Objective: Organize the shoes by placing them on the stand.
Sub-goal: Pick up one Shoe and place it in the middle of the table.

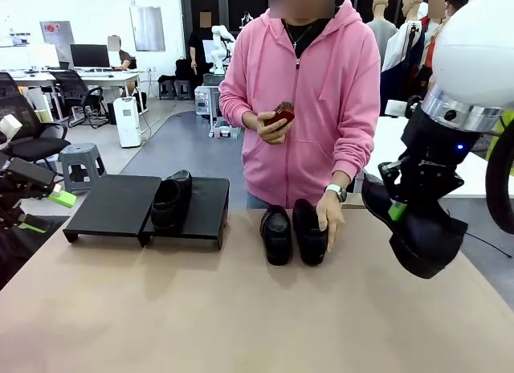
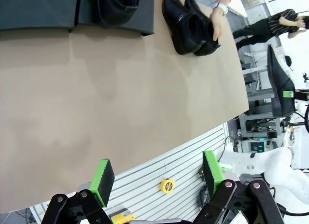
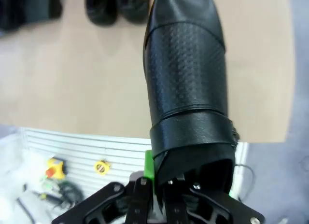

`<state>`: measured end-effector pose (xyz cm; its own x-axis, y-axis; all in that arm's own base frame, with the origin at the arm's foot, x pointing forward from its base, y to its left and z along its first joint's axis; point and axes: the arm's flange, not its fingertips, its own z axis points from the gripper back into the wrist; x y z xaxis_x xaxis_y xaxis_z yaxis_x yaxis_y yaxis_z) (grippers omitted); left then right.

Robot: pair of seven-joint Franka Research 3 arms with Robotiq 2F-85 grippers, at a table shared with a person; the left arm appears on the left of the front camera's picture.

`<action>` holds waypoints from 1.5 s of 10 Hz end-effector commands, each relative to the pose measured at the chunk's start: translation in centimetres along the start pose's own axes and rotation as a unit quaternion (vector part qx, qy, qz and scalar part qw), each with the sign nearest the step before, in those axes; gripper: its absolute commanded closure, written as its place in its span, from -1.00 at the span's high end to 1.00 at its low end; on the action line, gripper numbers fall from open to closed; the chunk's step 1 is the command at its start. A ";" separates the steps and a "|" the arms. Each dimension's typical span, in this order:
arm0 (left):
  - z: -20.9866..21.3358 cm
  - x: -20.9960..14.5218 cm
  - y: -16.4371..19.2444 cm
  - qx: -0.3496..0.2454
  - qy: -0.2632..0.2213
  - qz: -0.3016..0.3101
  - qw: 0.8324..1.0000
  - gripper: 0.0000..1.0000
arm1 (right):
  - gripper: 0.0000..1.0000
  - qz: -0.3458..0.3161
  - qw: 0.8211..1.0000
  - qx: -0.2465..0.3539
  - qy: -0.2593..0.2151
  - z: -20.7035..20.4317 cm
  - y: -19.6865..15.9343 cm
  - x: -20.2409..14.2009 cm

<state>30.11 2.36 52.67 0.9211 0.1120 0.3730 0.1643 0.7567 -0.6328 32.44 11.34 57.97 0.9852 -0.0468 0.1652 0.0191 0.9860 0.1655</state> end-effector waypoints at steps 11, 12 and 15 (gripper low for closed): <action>0.1 0.0 0.2 -0.002 0.002 -0.007 1.000 0.90 | -1.00 -0.008 0.998 0.052 -0.029 -1.9 15.7 -2.7; 0.1 0.0 0.2 -0.002 0.002 -0.007 1.000 0.90 | -1.00 -0.002 0.999 0.052 -0.012 -4.2 19.6 -3.1; 0.1 0.0 0.2 -0.002 0.002 -0.007 1.000 0.90 | -1.00 0.015 0.998 0.040 0.036 -12.0 27.1 -3.8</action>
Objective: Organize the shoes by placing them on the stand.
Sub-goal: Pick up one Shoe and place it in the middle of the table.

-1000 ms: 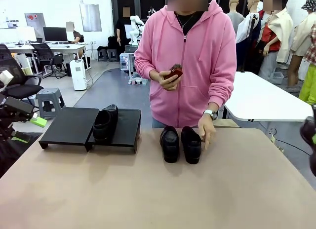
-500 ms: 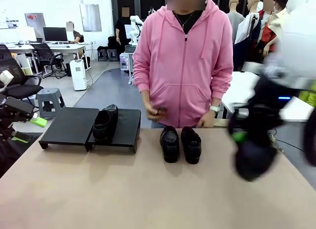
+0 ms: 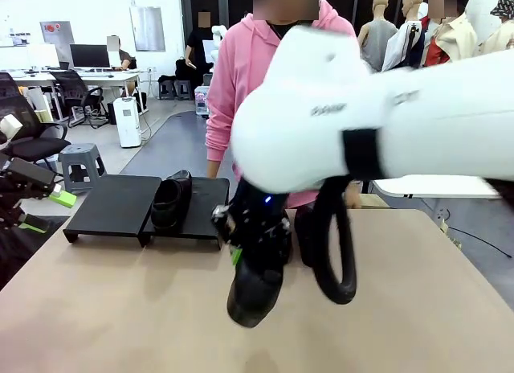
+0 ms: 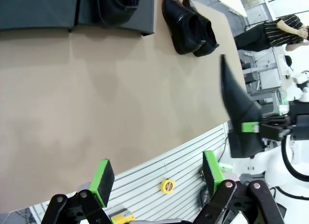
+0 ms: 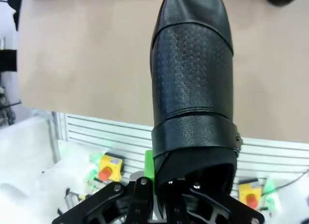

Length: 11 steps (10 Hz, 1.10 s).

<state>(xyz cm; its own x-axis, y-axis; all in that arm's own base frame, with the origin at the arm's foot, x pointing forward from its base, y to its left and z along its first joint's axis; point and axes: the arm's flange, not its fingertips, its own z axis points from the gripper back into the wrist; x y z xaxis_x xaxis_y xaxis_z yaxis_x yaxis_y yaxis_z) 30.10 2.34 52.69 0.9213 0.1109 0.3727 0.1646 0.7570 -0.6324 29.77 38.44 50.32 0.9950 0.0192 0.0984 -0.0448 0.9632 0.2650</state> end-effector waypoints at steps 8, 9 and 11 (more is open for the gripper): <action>0.1 0.0 0.2 -0.002 0.001 -0.007 1.000 0.90 | -1.00 0.052 0.998 -0.024 -0.034 -15.3 -0.5 2.1; 0.1 0.0 0.2 -0.002 0.001 -0.007 1.000 0.90 | -1.00 0.050 0.998 -0.025 -0.032 -15.8 -0.7 2.4; 0.1 0.0 0.2 -0.002 0.001 -0.007 1.000 0.90 | -1.00 0.033 0.998 -0.030 -0.037 -16.3 -1.0 3.1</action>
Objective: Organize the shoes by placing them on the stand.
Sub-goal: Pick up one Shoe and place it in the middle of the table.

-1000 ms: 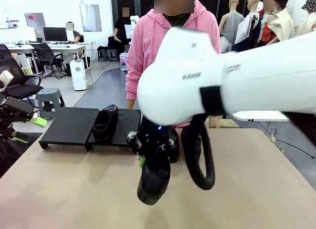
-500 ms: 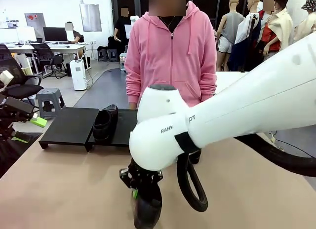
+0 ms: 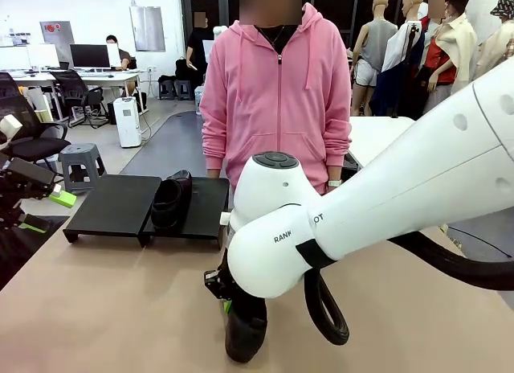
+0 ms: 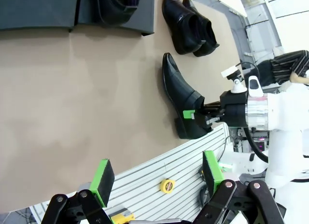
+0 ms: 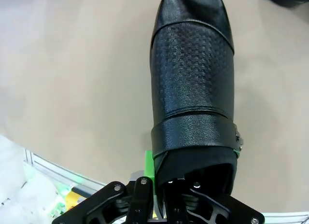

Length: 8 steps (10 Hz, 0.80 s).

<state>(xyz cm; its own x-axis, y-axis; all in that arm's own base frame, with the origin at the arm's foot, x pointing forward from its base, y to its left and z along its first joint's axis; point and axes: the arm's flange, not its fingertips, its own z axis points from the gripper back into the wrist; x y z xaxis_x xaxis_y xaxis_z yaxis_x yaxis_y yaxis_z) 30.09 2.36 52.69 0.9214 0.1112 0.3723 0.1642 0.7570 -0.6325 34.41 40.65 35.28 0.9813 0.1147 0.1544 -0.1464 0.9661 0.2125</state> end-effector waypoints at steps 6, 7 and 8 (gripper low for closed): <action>0.1 0.0 0.2 -0.002 0.001 -0.007 1.000 0.90 | 1.00 -0.099 0.993 0.062 0.002 7.2 -1.3 2.0; 0.1 0.0 0.2 -0.002 0.001 -0.007 1.000 0.90 | 1.00 -0.120 0.989 0.084 0.014 11.5 -3.3 2.4; 0.1 0.0 0.2 -0.002 0.001 -0.007 1.000 0.90 | 1.00 -0.129 0.988 0.088 0.013 16.0 -6.0 2.5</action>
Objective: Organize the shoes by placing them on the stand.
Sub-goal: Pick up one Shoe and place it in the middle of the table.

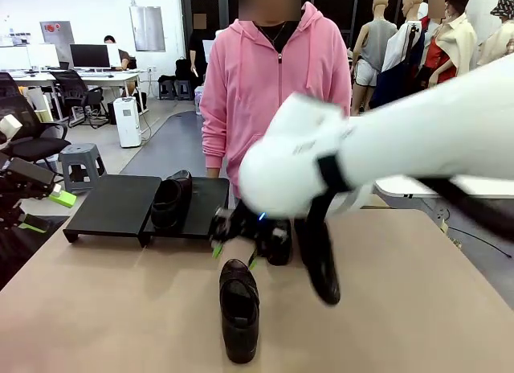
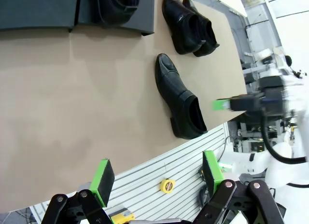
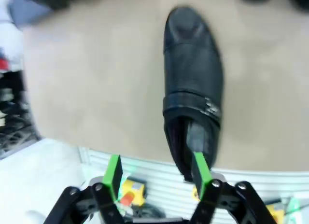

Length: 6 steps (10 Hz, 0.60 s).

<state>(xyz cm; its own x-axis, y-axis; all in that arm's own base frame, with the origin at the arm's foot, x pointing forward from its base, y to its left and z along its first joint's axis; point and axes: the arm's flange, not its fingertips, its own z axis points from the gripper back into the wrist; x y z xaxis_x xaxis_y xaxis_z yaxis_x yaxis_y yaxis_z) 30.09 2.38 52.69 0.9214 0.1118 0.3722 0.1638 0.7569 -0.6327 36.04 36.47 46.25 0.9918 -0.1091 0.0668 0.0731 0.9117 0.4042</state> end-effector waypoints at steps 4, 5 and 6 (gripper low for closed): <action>0.1 0.0 0.2 -0.002 0.001 -0.008 1.000 0.90 | 1.00 0.047 0.995 0.076 0.054 20.3 -18.1 1.6; 0.1 0.0 0.2 -0.002 0.001 -0.008 1.000 0.90 | 1.00 0.053 0.990 0.110 0.063 22.4 -23.4 1.0; 0.1 0.0 0.2 -0.002 0.001 -0.008 1.000 0.90 | 1.00 0.053 0.988 0.132 0.052 23.3 -27.7 0.4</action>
<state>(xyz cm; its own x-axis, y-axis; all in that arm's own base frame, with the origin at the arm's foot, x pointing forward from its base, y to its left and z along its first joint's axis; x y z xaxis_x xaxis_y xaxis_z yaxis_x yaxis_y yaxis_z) 30.09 2.40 52.69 0.9214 0.1122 0.3720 0.1635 0.7567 -0.6330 31.86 4.54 58.11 0.9990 0.0254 0.0358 -0.0416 0.8097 0.5854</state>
